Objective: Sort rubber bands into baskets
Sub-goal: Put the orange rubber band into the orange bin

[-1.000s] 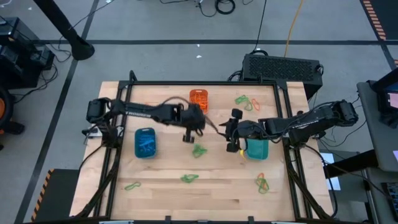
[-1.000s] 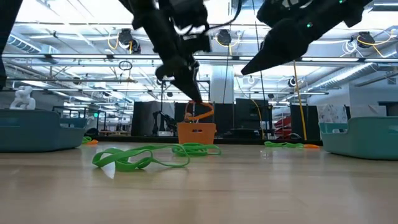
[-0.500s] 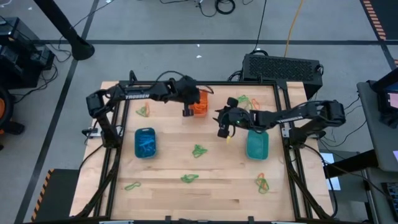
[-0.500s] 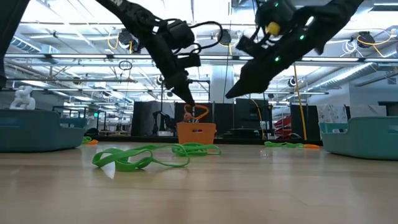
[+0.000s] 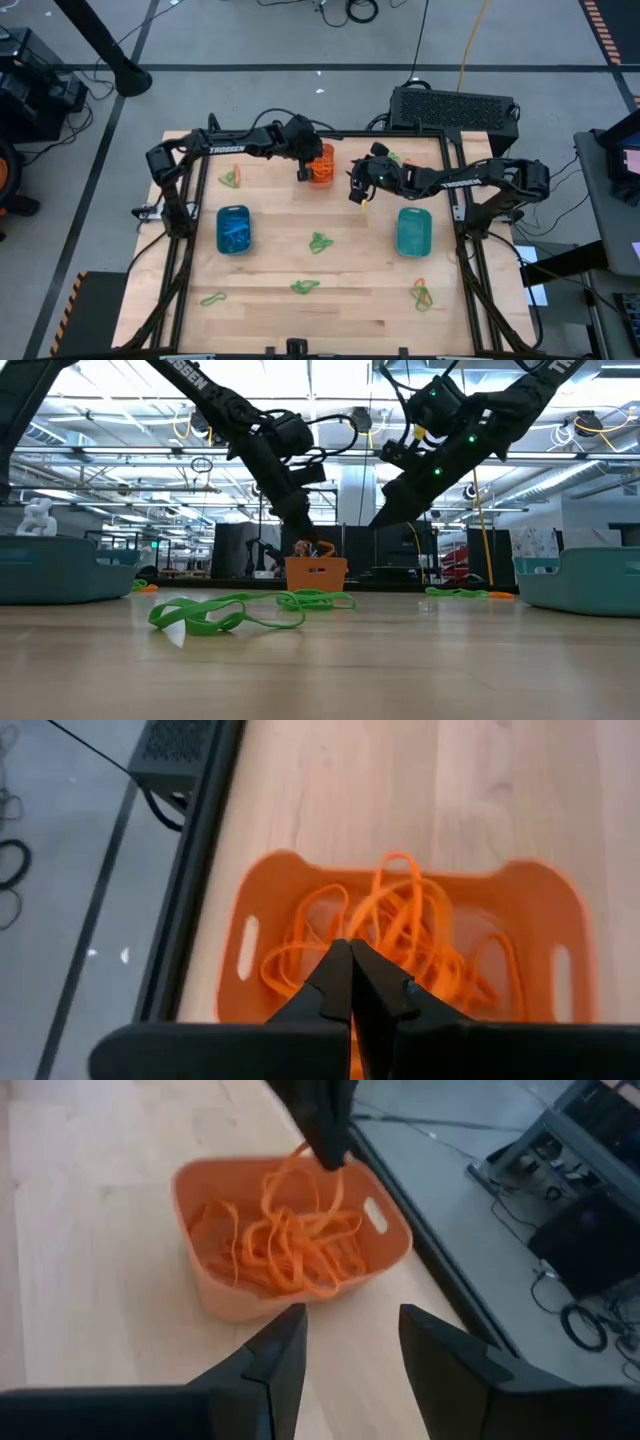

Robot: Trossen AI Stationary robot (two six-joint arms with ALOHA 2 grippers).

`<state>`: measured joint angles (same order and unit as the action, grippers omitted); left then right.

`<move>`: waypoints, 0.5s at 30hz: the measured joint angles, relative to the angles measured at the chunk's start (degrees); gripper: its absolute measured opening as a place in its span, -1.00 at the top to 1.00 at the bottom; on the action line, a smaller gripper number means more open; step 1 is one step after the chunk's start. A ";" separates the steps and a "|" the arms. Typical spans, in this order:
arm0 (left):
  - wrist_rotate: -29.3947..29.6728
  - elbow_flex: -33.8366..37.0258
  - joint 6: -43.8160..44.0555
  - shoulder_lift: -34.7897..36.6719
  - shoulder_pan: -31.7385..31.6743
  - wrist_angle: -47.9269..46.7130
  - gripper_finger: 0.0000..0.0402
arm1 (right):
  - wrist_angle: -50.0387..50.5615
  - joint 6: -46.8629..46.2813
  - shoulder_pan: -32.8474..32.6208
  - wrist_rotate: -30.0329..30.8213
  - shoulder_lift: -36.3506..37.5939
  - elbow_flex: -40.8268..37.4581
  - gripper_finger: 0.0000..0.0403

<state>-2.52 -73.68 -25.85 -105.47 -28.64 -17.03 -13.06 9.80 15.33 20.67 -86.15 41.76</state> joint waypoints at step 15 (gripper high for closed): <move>4.53 0.02 -0.08 -0.22 -0.17 1.18 0.62 | 1.29 -0.12 0.04 -0.23 0.00 -0.02 0.24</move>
<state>2.01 -73.67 -25.93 -105.69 -28.82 -15.86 -11.77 9.68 15.38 20.44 -86.15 41.74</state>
